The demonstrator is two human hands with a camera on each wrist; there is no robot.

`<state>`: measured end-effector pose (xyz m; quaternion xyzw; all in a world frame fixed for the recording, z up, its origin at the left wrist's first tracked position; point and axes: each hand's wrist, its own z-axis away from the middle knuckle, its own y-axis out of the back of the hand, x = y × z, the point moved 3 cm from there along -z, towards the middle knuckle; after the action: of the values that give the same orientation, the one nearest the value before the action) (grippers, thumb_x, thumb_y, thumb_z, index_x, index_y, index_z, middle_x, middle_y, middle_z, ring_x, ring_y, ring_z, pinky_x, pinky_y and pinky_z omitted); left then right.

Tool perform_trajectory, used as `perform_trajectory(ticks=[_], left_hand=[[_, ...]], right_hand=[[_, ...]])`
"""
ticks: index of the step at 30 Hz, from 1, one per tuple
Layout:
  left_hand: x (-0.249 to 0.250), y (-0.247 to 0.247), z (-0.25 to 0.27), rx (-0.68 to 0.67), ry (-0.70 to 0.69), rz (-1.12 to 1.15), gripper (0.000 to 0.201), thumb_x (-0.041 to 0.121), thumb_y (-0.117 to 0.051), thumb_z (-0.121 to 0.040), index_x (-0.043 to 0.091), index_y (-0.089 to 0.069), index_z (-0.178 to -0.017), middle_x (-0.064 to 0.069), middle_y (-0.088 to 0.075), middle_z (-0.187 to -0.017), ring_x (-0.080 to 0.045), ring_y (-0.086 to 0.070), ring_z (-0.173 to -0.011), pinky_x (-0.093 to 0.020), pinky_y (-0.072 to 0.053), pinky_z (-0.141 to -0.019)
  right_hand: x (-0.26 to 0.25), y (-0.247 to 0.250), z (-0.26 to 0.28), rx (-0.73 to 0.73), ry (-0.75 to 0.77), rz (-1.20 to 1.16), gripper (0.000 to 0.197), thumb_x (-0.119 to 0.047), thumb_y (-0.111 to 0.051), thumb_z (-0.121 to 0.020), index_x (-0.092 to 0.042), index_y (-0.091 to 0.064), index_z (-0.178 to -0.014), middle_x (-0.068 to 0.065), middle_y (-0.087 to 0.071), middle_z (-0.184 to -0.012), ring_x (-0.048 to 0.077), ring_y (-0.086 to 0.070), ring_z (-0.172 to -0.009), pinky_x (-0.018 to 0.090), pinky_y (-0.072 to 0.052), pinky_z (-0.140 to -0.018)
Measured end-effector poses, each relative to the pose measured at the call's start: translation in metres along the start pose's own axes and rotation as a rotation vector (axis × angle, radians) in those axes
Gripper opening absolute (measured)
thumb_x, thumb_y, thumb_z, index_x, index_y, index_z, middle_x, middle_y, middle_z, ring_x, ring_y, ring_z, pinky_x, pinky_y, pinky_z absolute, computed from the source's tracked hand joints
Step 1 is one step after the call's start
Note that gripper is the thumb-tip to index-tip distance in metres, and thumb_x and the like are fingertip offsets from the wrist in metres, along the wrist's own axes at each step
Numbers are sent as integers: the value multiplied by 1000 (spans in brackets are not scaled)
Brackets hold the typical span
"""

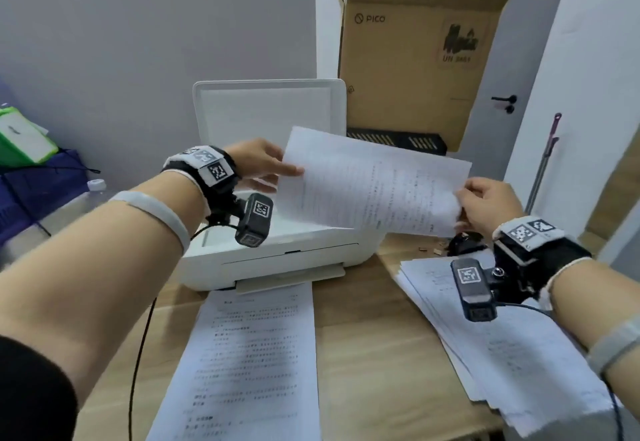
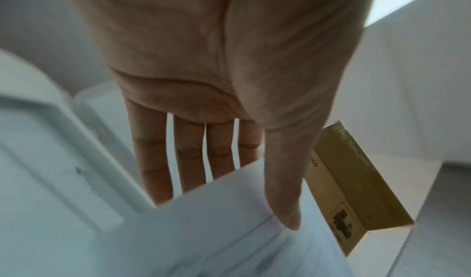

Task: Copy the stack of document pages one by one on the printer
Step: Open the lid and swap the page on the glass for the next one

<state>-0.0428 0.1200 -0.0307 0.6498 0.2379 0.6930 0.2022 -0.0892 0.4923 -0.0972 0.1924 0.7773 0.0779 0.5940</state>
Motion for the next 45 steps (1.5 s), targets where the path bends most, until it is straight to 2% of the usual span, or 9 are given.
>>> perform_trajectory(ticks=[9,14,21,24,26,32,36,40,45], left_hand=[[33,-121,-45,-93,-50,-12,39,43,-86,-66,21,-73,-96,-14,-73,-107,-30,-71,-92,-43,-56,-85],[52,-202,-50,-223,-85,-26,30,19,-76,-85,13,-65,-112,-9,-71,-107,-23,-71,-92,-40,-62,-76],[46,-281,-55,-139,-46,150,39,14,-71,-89,10,-61,-127,-5,-66,-96,-13,-65,-73,-23,-58,-53],[31,-302,-58,-154,67,206,53,16,-72,-88,8,-50,-136,-9,-64,-108,-19,-67,-84,-31,-62,-68],[21,-304,-61,-156,103,2,65,25,-76,-85,7,-46,-139,-11,-60,-125,-24,-62,-103,-35,-57,-80],[2,-297,-55,-272,193,-390,43,29,-61,-95,4,-57,-129,-12,-60,-130,-26,-60,-109,-32,-50,-92],[-12,-307,-37,-378,368,-21,42,19,-56,-96,4,-45,-133,-16,-63,-107,-30,-69,-87,-39,-62,-69],[-9,-315,-30,-413,391,128,47,19,-61,-92,6,-41,-132,-21,-65,-108,-36,-73,-89,-55,-57,-83],[-6,-311,-21,-417,363,156,43,15,-63,-93,4,-44,-129,-18,-60,-109,-37,-71,-91,-48,-61,-76]], right_hand=[[95,73,36,243,-424,-153,29,-5,-49,-99,-6,-55,-71,12,-50,-69,25,-54,-52,27,-55,-43],[143,120,61,275,-603,27,18,-1,-48,-91,1,-57,-76,15,-53,-67,30,-56,-54,40,-55,-63],[179,150,97,212,-638,247,13,-7,-61,-90,2,-65,-82,22,-70,-69,26,-63,-55,22,-38,-42],[184,155,103,193,-650,272,18,-4,-59,-92,-4,-59,-74,16,-67,-57,21,-64,-48,22,-41,-40],[185,154,102,151,-654,335,8,-10,-63,-88,-3,-65,-84,16,-69,-64,23,-66,-52,26,-44,-45],[178,157,84,102,-608,807,70,-43,-77,-73,-18,-47,-131,15,-51,-132,36,-53,-118,43,-47,-98],[170,139,78,-121,-655,815,68,-35,-67,-87,-12,-40,-145,11,-46,-147,32,-49,-129,39,-42,-106],[162,124,76,-195,-665,854,50,-30,-60,-93,-6,-51,-135,13,-53,-139,32,-53,-124,36,-41,-102],[126,93,67,-198,-482,927,56,-32,-58,-92,-13,-44,-142,12,-52,-140,33,-55,-121,36,-46,-98]])
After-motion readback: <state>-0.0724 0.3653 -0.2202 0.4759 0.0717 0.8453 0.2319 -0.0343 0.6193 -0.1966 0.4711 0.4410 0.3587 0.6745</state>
